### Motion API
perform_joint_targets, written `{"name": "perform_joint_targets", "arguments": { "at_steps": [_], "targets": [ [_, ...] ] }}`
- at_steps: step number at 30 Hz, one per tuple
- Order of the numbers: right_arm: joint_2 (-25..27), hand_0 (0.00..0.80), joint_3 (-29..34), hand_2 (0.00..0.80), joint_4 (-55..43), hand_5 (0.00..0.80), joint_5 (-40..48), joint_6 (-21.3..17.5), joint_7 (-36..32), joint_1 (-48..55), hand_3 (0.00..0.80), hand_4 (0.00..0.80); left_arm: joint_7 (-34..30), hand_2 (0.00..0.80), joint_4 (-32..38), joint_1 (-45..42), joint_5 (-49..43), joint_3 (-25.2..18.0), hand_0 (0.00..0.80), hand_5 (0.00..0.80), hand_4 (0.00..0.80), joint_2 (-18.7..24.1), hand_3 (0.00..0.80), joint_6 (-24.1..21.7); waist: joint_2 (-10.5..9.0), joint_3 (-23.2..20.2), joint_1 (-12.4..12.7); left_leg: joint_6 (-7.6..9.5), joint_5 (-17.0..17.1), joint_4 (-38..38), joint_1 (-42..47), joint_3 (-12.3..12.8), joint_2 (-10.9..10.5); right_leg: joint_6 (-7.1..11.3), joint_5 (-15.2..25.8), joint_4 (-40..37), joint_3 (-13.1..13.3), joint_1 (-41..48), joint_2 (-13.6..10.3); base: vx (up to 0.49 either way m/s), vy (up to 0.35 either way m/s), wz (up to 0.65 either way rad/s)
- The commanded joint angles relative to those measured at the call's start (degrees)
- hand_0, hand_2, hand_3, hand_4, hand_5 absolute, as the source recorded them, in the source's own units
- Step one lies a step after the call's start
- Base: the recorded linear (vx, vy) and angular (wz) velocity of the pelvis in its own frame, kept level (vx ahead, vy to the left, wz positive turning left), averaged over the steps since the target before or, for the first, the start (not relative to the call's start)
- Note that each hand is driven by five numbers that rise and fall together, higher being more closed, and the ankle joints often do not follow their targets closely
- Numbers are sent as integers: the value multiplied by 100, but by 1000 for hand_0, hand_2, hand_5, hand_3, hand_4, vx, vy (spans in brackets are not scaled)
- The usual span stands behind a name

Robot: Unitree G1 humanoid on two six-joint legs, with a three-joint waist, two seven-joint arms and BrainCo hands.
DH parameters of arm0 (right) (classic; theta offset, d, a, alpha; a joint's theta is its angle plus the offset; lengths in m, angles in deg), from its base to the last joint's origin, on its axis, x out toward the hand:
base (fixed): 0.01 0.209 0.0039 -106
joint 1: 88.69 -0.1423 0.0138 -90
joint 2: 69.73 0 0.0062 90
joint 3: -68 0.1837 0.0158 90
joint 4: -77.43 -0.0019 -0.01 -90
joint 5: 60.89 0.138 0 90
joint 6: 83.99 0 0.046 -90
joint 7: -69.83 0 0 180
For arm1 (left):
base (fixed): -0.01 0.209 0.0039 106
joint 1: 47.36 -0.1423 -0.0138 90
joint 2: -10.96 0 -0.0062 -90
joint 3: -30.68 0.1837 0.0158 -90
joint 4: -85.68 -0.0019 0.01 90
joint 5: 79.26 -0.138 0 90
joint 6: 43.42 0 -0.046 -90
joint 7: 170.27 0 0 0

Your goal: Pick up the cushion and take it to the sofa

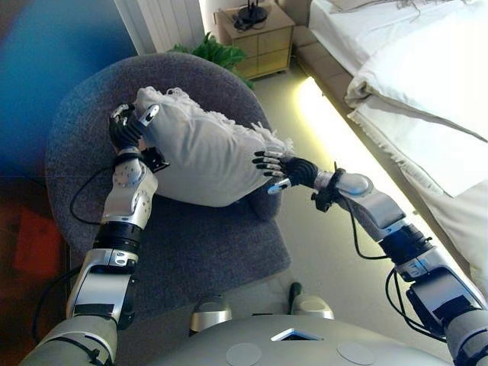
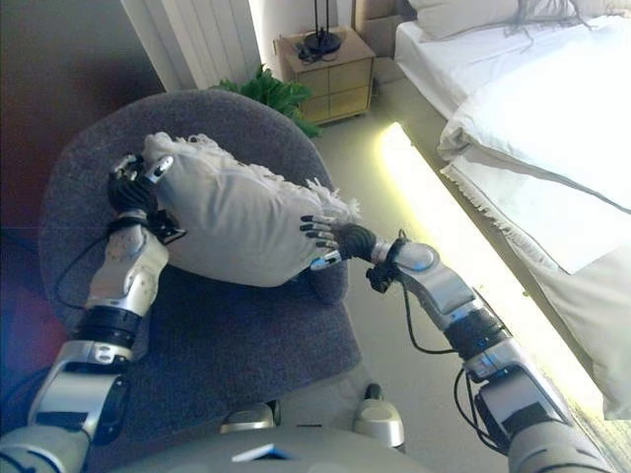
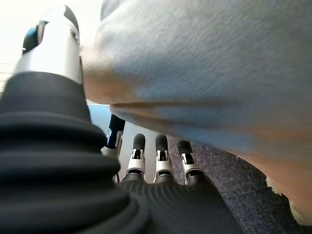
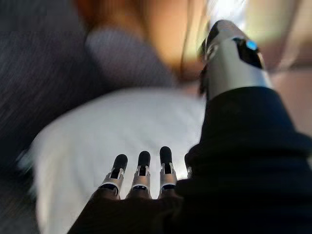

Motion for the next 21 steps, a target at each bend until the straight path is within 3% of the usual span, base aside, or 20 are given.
{"name": "perform_joint_targets", "arguments": {
  "at_steps": [1,3,6,8,12,16,21],
  "targets": [
    [209,0,93,0,-95,0,-117,-634,-350,211,0,0,-38,0,58,524,-374,92,0,0,0,390,0,-717,-247,-133,156,136,-294,716,-550,-32,-66,36,-736,839,-101,-276,-176,-38,-44,1],
    [330,0,-34,0,36,0,-434,-733,-85,241,0,0,45,0,166,533,-339,124,0,0,0,410,0,-672,-267,-95,162,132,-289,723,-586,-62,-67,45,-732,843,-89,-311,-168,-35,-48,0],
    [422,0,-194,0,209,0,-675,-875,1270,20,0,0,217,0,404,589,-254,207,0,0,0,427,0,-576,-272,20,176,117,-284,795,-700,-100,-56,28,-713,849,-42,-409,-150,-86,-38,0],
    [217,0,-136,0,357,0,-595,-976,1935,-259,0,0,310,0,425,685,-263,258,0,0,0,364,0,-613,-235,128,166,117,-268,813,-798,-121,-56,-1,-706,856,-13,-503,-132,-161,11,-2],
    [-279,0,25,0,390,0,-1351,-1176,2941,-709,0,0,452,0,311,948,-277,293,0,0,0,160,0,-782,-95,355,128,128,-215,785,-998,-203,-78,-39,-719,874,51,-682,-119,-162,42,-6],
    [-448,0,109,0,136,0,-1991,-1292,3700,-816,0,0,475,0,213,1065,-328,316,0,0,0,-9,0,-876,-13,443,92,127,-202,803,-1059,-250,-92,-48,-728,902,52,-736,-143,-43,25,3],
    [-511,0,129,0,-8,0,-2594,-1223,4186,-947,0,0,532,0,201,1092,-371,347,0,0,0,-173,0,-948,37,459,78,106,-205,819,-1118,-255,-106,-38,-732,875,51,-776,-162,-31,20,5]
  ]
}}
